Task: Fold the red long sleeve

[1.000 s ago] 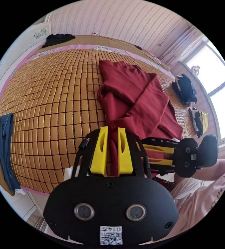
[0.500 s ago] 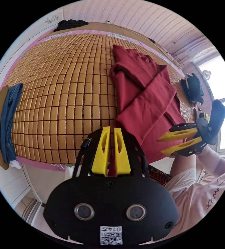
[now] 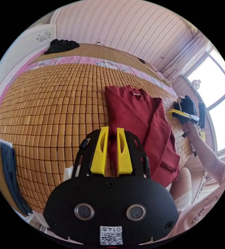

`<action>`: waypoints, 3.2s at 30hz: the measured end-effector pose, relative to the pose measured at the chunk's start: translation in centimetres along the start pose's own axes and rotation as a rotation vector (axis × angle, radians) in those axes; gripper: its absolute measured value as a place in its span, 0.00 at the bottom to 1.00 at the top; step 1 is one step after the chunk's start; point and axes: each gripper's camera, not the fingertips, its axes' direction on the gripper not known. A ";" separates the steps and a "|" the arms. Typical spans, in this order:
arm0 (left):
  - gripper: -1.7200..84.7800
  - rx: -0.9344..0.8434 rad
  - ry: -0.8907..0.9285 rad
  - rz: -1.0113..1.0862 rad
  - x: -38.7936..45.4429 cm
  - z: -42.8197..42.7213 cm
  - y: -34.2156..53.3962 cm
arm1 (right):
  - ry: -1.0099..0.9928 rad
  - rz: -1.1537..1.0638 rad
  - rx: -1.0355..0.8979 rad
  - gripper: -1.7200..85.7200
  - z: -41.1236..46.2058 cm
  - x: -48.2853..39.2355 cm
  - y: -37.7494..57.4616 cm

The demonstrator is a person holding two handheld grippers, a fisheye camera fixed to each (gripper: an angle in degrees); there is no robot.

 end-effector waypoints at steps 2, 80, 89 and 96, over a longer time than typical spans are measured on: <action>0.10 -0.020 0.077 -0.031 -0.6 2.2 -3.7 | 0.049 0.118 0.007 0.14 1.1 3.6 -2.3; 0.01 -0.110 0.054 0.454 23.8 17.3 27.7 | 0.129 -0.578 -0.625 0.01 7.5 -23.0 -11.7; 0.01 -0.079 0.034 0.567 25.1 18.1 30.2 | 0.088 -0.525 -0.615 0.01 9.7 -20.1 -12.1; 0.05 0.059 0.084 0.632 26.6 16.3 32.9 | -0.075 -0.213 -0.138 0.02 -2.7 -9.4 -1.5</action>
